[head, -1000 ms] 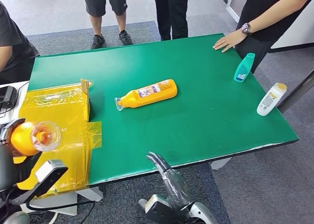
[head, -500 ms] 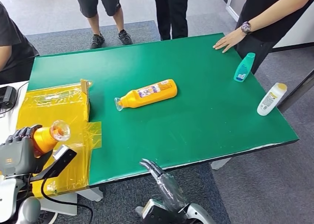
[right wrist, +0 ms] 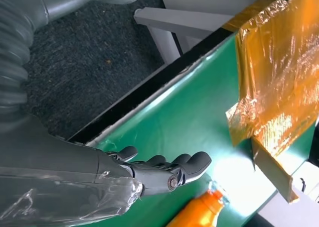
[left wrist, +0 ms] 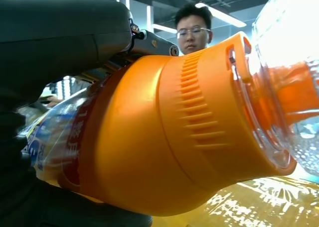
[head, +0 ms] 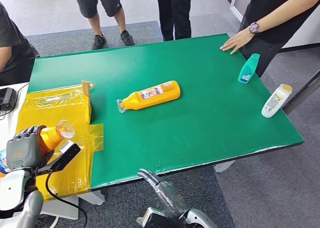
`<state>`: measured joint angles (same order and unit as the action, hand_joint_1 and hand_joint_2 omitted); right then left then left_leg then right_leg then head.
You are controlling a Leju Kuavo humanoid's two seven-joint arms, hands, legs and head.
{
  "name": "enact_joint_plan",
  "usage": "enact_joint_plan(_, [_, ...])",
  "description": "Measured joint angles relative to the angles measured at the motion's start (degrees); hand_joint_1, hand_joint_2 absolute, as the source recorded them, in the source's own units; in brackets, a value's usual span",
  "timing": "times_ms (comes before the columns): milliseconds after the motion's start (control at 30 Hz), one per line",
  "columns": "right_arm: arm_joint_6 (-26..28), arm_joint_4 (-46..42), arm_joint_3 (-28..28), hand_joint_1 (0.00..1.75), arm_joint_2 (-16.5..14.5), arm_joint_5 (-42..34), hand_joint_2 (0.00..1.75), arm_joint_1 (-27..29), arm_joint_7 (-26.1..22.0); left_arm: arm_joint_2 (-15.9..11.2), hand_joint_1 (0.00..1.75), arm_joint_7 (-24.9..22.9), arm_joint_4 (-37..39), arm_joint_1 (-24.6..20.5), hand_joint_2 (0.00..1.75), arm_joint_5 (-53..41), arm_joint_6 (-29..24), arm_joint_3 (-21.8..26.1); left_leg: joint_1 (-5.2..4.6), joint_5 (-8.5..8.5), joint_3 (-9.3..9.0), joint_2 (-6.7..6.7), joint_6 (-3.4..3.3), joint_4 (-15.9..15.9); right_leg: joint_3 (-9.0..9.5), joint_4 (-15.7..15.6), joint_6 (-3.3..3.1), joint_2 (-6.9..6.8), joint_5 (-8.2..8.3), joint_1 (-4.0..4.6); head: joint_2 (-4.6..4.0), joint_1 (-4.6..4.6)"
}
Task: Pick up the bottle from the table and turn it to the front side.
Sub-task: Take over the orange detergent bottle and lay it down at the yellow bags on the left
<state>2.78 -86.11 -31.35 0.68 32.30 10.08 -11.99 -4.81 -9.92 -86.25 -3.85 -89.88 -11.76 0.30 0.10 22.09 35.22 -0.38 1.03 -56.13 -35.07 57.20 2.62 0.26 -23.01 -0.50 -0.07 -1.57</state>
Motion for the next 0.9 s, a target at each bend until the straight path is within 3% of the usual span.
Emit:
enact_joint_plan(333, [-0.08, 1.88, -1.03, 0.00, 0.62, -0.63, 1.75, -0.62, -0.30, -1.49, 1.10, 2.47, 3.00, -1.49, 1.75, -0.03, -1.27, -1.66, 0.00, 0.01, 0.02, 0.00, 0.00, 0.00, -0.04, 0.00, -0.01, 0.00, -0.01, 0.01, 0.00, 0.00])
enact_joint_plan(767, [-0.74, 4.76, -3.00, 0.00, 1.13, -2.85, 1.75, -2.26, -1.20, -6.40, 0.88, 12.23, 7.09, -2.65, 1.75, -0.12, -5.09, -8.18, 0.00, 0.01, 0.02, 0.01, 0.00, 0.00, -0.03, 0.00, -0.01, 0.01, -0.01, 0.01, 0.00, 0.00])
enact_joint_plan(900, [-0.74, 5.19, -3.45, 0.00, 1.34, -3.24, 1.75, -2.53, -1.29, -7.45, 0.84, 12.39, 7.84, -2.65, 1.75, -0.13, -4.44, -9.11, 0.01, 0.01, 0.02, 0.01, 0.00, 0.00, -0.03, 0.00, -0.02, 0.02, -0.02, 0.01, 0.00, 0.01])
